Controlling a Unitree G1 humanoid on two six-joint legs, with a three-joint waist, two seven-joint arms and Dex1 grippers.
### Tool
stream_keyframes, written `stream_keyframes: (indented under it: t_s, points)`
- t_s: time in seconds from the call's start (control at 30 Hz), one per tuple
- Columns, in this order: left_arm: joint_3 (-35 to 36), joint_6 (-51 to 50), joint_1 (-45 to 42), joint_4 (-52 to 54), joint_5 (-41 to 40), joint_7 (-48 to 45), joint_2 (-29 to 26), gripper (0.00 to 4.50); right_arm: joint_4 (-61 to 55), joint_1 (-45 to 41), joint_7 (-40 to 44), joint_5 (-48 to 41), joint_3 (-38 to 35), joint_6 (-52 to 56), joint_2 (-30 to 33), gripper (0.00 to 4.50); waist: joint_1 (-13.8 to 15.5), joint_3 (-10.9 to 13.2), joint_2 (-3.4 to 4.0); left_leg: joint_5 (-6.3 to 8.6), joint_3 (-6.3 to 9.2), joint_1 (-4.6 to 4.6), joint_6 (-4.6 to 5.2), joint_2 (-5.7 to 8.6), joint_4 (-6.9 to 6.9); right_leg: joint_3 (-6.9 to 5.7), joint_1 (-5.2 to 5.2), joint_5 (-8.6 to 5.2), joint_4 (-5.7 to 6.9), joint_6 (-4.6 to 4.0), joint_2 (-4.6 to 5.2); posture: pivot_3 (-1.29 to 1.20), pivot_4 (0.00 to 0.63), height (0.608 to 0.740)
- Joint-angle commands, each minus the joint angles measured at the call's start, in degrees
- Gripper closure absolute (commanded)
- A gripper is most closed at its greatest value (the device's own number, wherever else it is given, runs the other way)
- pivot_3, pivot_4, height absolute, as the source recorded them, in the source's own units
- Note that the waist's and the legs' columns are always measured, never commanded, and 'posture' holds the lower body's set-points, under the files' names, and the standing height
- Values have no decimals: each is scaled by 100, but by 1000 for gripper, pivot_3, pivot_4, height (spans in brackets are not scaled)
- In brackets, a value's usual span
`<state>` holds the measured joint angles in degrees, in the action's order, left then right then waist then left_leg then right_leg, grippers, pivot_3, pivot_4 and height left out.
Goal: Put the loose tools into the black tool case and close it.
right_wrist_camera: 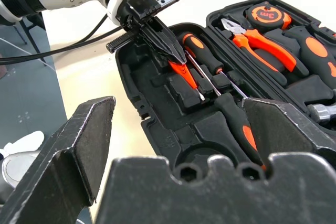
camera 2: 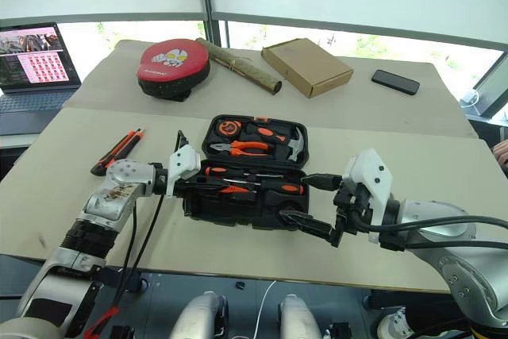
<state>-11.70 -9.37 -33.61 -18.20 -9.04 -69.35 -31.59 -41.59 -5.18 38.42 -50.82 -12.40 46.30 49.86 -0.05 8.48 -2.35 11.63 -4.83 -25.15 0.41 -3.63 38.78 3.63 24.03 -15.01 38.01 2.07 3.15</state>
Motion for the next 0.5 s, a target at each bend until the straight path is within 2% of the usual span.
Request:
stream_keyframes:
  t_s: [0.03, 0.33, 0.47, 0.5]
  points:
    - [-112, -373, 86, -334, 172, -2, -102, 4435, -80, -91, -33, -111, -145, -11, 35, 0, -22, -5, 6, 0, 1, 1, 0, -1, 0, 0, -1, 0, 0, 0, -2, 0, 150, 740]
    - [-33, -547, 275, -97, 122, -100, -256, 4435, -32, -173, -23, -55, -38, -62, -17, 0, -90, -15, 16, 0, 0, 9, 0, -7, -4, 1, -5, -1, 0, -3, -6, 0, 150, 740]
    - [566, -1113, 481, 791, -378, 25, -524, 4435, 129, -444, 64, 8, 110, -114, -34, 0, -129, -15, 18, 0, -3, 13, 0, -11, -10, 9, -1, 0, 1, -6, -9, 0, 150, 740]
    - [816, -1344, 562, 1094, -584, 88, -631, 4206, 192, -546, 112, 40, 167, -135, -35, 0, -137, -14, 17, 0, -3, 13, 0, -13, -11, 10, 2, 0, 1, -7, -11, 0, 150, 740]
